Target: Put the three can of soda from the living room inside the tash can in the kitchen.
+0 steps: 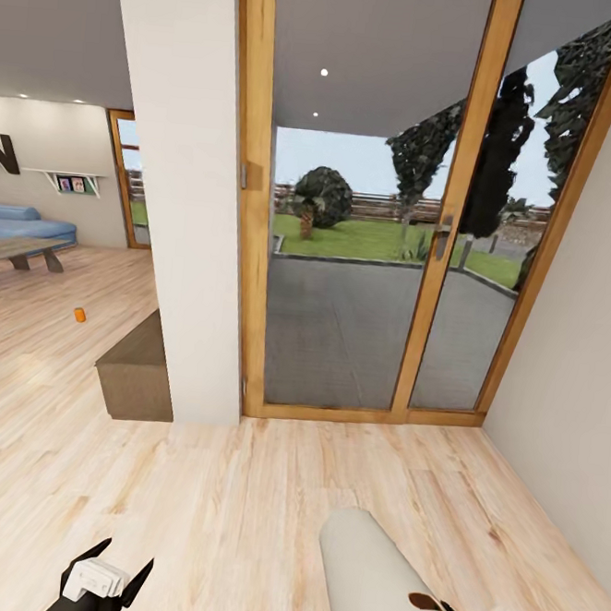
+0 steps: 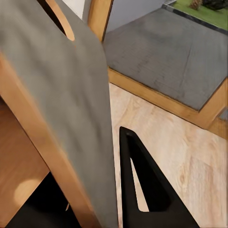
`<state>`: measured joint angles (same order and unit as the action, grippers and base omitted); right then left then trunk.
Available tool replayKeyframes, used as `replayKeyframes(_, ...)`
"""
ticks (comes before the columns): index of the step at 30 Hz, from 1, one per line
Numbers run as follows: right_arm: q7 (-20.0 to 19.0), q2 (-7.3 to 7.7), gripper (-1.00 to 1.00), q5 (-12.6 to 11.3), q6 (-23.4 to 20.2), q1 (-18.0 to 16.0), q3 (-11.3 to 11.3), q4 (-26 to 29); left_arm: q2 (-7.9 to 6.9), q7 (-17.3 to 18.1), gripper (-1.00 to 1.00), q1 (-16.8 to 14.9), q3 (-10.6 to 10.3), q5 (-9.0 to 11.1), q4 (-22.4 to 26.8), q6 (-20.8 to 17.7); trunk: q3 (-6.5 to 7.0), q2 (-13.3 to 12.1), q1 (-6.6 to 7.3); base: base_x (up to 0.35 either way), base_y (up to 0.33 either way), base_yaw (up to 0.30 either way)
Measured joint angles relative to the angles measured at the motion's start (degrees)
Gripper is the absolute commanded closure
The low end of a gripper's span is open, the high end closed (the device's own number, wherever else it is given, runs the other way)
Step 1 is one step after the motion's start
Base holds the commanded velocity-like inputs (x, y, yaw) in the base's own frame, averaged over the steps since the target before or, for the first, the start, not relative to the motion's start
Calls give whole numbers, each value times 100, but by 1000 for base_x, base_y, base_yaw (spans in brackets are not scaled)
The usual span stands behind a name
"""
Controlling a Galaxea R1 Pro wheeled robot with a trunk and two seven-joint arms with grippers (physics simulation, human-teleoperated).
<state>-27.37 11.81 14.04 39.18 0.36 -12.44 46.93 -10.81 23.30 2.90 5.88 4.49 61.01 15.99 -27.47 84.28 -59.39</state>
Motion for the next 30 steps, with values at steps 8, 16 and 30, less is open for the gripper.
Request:
replayKeyframes(8,2,-9,100,49,12,1,-28,-3,0,-1,-100,0,0,0,-1,1,0,0,0,0,0,0)
replayKeyframes(16,3,-10,100,46,11,1,-26,-10,0,-1,-100,0,0,-1,-1,1,0,0,0,0,0,0)
replayKeyframes(30,3,-59,100,12,-229,-3,-26,-11,0,3,-100,0,4,-1,-1,-4,0,0,0,0,23,0)
